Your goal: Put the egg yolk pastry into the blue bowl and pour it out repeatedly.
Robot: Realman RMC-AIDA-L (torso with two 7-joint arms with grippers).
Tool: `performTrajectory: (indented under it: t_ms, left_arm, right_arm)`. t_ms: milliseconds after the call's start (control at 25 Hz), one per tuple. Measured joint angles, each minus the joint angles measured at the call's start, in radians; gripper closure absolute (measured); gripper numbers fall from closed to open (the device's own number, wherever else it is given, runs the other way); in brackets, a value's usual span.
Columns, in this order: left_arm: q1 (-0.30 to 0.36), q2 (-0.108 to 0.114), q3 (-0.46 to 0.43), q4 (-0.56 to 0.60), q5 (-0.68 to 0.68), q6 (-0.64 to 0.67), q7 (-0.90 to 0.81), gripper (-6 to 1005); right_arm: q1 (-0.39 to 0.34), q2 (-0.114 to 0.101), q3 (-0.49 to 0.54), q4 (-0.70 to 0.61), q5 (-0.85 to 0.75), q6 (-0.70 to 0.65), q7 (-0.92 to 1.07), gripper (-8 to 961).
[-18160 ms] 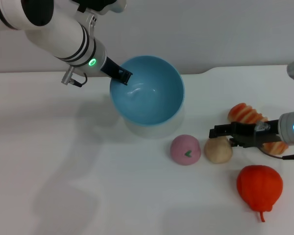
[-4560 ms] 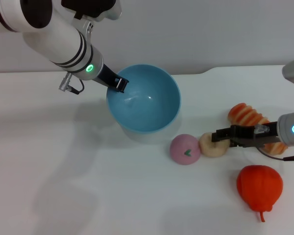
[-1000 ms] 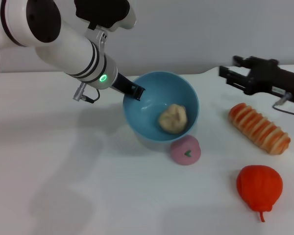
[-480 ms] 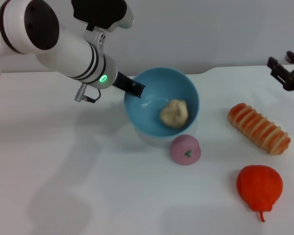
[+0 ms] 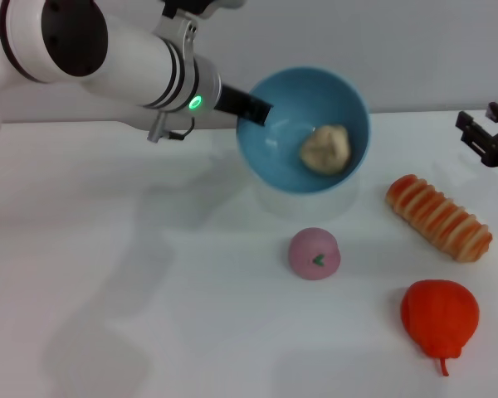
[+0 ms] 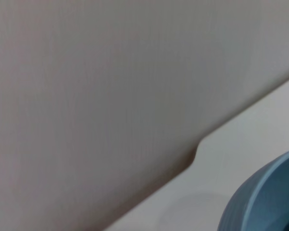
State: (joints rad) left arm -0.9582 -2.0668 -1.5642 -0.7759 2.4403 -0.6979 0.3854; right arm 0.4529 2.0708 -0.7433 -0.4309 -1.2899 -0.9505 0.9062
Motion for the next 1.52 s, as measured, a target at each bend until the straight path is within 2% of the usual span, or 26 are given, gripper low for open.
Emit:
performTrajectory:
  t_ms: [320,520,800,1120,1320,1520]
  left_arm:
    - [0.020,0.001,0.077,-0.068,-0.031,0.116,0.007,1000]
    - [0.045,0.002,0.177,-0.149,-0.034,0.191,0.007,1000]
    - [0.089,0.000,0.256,-0.210,-0.035,0.319,0.007,1000]
    - [0.073,-0.004,0.387,-0.174,-0.027,0.585,0.007,1000]
    - [0.027,-0.005,0.400,-0.136,0.006,0.641,0.007,1000]
    - [0.012,-0.010,0.448,-0.099,0.044,0.779,0.007,1000]
  right_arm:
    - [-0.006,-0.002,-0.001,0.020,0.020,0.009,-0.018,472]
    - [-0.010,0.001,0.008,0.032,0.047,0.013,-0.056,472]
    - [-0.031,0.002,0.009,0.038,0.096,0.007,-0.059,472]
    - [-0.023,0.002,0.007,0.094,0.097,0.003,-0.109,471]
    - [-0.028,0.003,0.004,0.102,0.097,0.001,-0.110,471]
    - [-0.031,0.003,0.011,0.130,0.097,-0.014,-0.110,471]
